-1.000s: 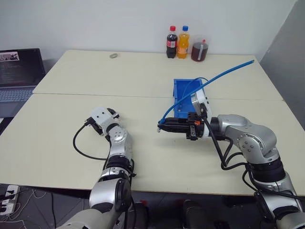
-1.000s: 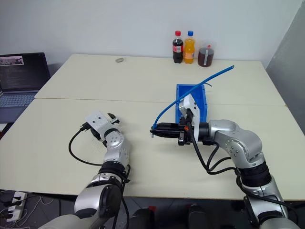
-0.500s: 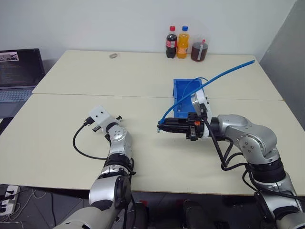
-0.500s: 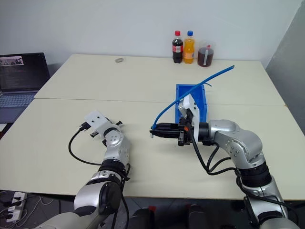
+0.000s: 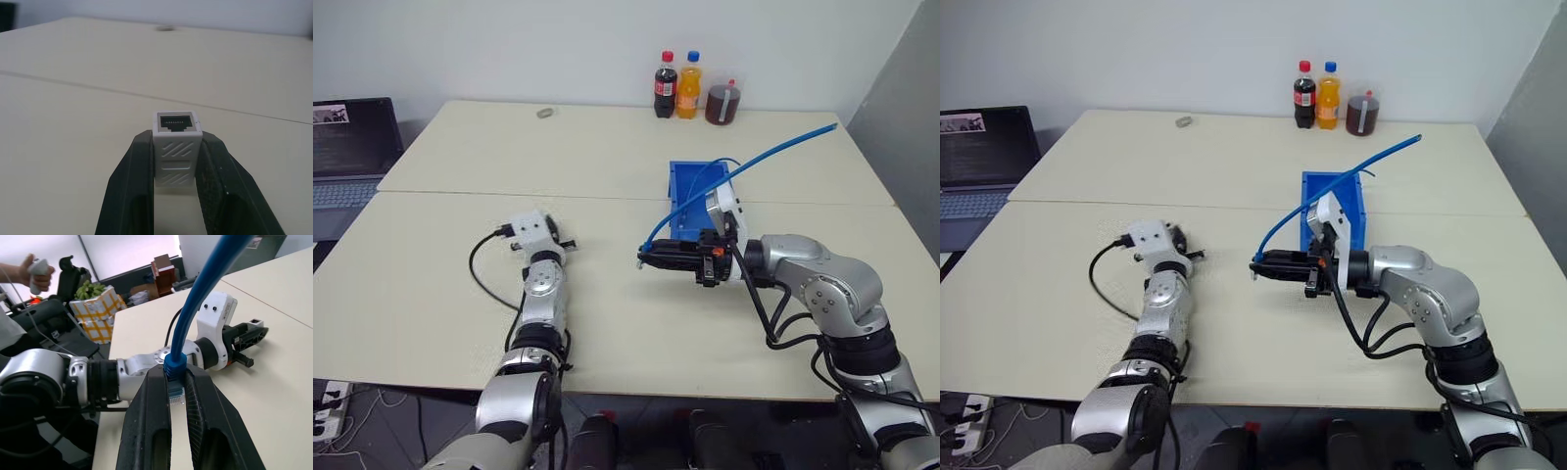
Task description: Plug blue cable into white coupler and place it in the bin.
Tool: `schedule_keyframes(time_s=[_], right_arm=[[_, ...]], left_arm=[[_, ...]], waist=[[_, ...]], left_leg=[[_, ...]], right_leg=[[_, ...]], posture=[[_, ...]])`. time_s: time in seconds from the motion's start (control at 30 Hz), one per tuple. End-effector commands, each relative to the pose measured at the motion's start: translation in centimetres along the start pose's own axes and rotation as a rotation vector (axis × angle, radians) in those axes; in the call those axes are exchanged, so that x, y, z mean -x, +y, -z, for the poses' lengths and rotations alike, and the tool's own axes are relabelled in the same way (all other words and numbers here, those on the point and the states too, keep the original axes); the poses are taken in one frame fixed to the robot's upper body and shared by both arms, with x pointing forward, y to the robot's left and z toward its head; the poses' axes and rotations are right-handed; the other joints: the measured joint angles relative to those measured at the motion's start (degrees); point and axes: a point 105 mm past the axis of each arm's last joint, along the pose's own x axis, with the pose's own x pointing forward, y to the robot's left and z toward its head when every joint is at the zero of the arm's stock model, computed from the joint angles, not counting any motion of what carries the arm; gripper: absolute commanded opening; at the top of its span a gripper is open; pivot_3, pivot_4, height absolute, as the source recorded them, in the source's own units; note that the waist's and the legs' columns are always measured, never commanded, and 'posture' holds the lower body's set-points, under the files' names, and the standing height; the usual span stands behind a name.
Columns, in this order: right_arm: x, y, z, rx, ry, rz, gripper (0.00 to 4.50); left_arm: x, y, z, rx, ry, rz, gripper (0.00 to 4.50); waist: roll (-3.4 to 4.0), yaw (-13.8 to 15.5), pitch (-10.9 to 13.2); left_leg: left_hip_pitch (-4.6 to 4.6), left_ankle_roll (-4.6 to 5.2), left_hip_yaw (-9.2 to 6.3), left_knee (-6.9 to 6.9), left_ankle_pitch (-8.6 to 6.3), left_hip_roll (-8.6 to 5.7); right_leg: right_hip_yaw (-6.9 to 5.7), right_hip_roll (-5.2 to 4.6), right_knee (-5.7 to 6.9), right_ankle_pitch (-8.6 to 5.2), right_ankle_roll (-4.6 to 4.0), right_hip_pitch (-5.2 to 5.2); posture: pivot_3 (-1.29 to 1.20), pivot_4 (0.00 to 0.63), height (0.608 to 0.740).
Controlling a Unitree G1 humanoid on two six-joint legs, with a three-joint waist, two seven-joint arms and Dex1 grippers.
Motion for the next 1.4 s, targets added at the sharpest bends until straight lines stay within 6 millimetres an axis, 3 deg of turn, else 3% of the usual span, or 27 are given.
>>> schedule_keyframes(time_s=[0.03,0.1,0.2,0.47,0.6,0.87,1.07,1.4], right_arm=[[0.6,0.2,-1.4,0.085,-0.033,0.018,0.13],[0.8,0.3,-1.4,0.091,-0.03,0.021,0.13],[1.2,0.5,-1.3,0.096,-0.027,0.018,0.13],[1.6,1.3,0.1,0.145,0.064,0.004,0.13],[1.6,2.0,1.8,0.162,0.136,-0.033,0.13],[1.5,2.1,4.3,0.181,0.217,-0.032,0.13],[1.6,1.7,6.5,0.218,0.289,-0.003,0.13],[1.2,2.3,7.0,0.22,0.27,-0.013,0.13]], left_arm=[[2.3,-6.0,-2.2,0.014,-0.087,0.547,0.8],[4.8,-7.7,-1.3,-0.053,-0.054,0.772,0.8],[7.4,-8.7,-1.1,-0.047,-0.031,0.965,0.8],[12.5,-11.2,-2.3,0.052,0.021,1.329,0.8],[15.2,-11.7,-1.0,0.057,0.142,1.485,0.8],[15.4,-11.7,1.8,0.021,0.195,1.472,0.8],[17.1,-11.6,4.9,-0.146,0.274,1.559,0.8],[17.3,-11.4,5.2,-0.129,0.334,1.583,0.8]], waist=[[0.0,0.0,0.0],[0.0,-0.2,0.0],[0.01,-0.4,0.0],[0.02,-0.3,0.0],[0.02,-0.4,0.0],[0.03,-0.3,0.0],[0.04,-0.2,0.0],[0.05,-0.2,0.0]], left_leg=[[0.0,0.0,0.0,-0.01,0.0,0.0],[-0.02,-0.02,0.03,-0.08,-0.01,0.02],[0.01,0.04,0.06,-0.19,-0.07,0.06],[0.0,0.13,0.03,-0.14,-0.11,0.12],[0.0,0.15,0.03,-0.17,-0.12,0.13],[0.05,0.16,0.04,-0.12,-0.13,0.14],[0.13,0.16,0.05,-0.12,-0.13,0.13],[0.2,0.16,0.04,-0.1,-0.13,0.13]], right_leg=[[0.0,0.0,-0.01,0.0,0.0,0.0],[0.02,-0.01,-0.11,0.0,0.0,0.0],[0.05,0.0,-0.15,-0.01,-0.03,-0.03],[0.03,0.06,-0.08,-0.03,-0.04,-0.05],[0.02,0.08,-0.13,-0.04,-0.05,-0.05],[0.03,0.09,-0.11,-0.06,-0.05,-0.01],[0.05,0.09,-0.13,-0.06,-0.05,0.06],[0.05,0.09,-0.1,-0.19,0.17,0.13]], posture=[[0.0,0.15,0.74],[0.0,0.15,0.74],[0.0,0.15,0.74],[0.0,0.15,0.74],[0.0,0.15,0.74],[0.0,0.15,0.74],[0.0,0.15,0.74],[0.0,0.15,0.74]])
